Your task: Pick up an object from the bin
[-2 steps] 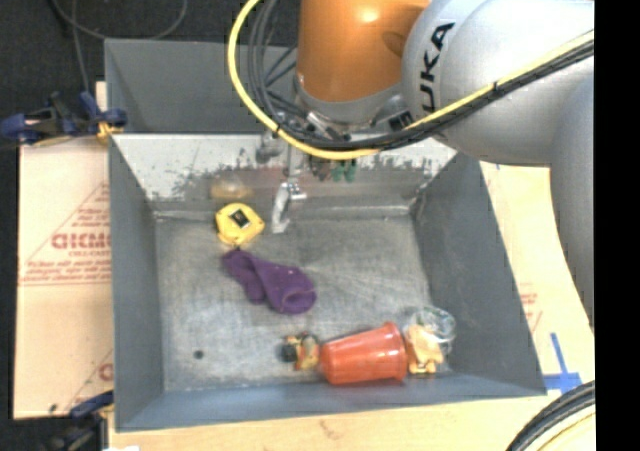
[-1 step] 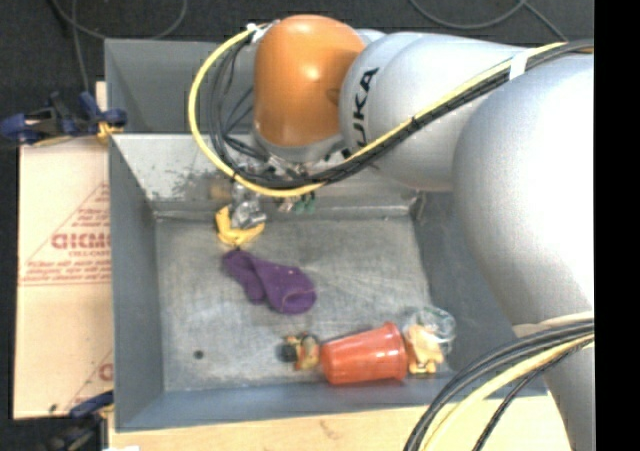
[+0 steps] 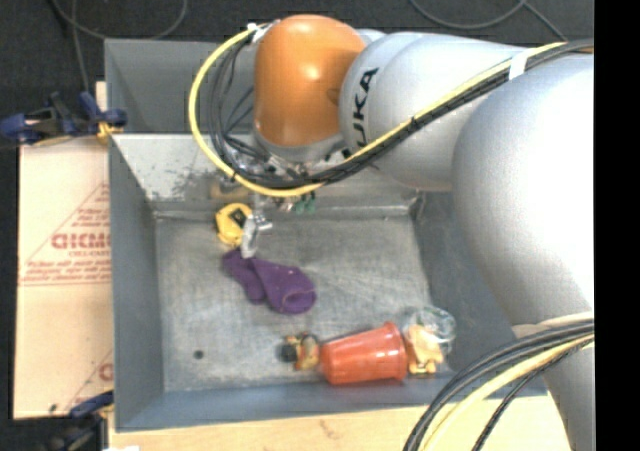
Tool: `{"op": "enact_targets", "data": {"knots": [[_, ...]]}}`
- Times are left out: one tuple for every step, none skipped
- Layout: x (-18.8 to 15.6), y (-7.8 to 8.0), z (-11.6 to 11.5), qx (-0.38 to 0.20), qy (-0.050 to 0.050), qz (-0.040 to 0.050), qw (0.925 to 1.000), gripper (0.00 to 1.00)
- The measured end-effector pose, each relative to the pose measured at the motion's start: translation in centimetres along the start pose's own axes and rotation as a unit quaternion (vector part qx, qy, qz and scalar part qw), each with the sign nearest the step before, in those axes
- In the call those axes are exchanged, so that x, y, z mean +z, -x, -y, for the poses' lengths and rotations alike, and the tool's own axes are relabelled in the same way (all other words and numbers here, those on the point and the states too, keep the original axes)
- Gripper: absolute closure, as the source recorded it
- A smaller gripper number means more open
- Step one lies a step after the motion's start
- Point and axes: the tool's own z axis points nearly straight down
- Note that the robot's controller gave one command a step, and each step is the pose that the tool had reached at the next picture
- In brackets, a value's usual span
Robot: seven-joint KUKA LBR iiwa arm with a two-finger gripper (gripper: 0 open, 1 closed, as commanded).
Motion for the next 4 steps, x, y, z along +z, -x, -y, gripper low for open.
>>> {"op": "enact_targets", "data": {"knots": [[0.0, 0.0, 0.0, 0.000, 0.000, 0.0000, 1.0000, 0.00], [6.6, 0.9, 2.1, -0.035, 0.000, 0.0150, 0.9993, 1.00], [6.6, 0.9, 2.1, -0.035, 0.000, 0.0150, 0.9993, 1.00], [6.3, 0.3, 1.7, -0.056, -0.003, 0.0204, 0.9982, 1.00]]}}
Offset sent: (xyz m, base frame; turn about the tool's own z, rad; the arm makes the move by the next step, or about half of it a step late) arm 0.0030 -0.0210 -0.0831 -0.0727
